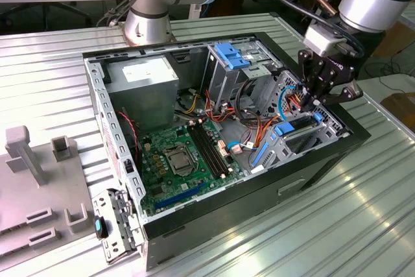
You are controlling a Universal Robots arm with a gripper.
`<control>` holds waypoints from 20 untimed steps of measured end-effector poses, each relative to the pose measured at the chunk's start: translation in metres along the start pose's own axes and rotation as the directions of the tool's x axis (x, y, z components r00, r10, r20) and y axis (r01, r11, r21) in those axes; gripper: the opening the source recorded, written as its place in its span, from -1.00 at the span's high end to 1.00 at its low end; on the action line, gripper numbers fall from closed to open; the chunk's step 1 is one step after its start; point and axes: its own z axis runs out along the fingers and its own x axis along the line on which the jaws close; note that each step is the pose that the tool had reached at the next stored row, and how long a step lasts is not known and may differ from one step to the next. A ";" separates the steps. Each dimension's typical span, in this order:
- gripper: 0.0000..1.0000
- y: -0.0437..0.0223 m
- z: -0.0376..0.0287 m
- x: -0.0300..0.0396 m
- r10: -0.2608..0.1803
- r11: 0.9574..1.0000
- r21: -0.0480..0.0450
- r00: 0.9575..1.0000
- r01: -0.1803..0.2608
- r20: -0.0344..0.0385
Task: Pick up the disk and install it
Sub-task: 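Insert the first disk wire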
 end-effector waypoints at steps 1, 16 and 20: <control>0.67 0.0001 0.0001 0.0016 0.000 1.000 0.000 1.000 0.000 0.000; 0.67 0.0013 0.0029 0.0120 0.000 1.000 0.000 1.000 0.000 0.001; 0.67 0.0013 0.0039 0.0119 0.010 1.000 0.000 1.000 -0.010 0.000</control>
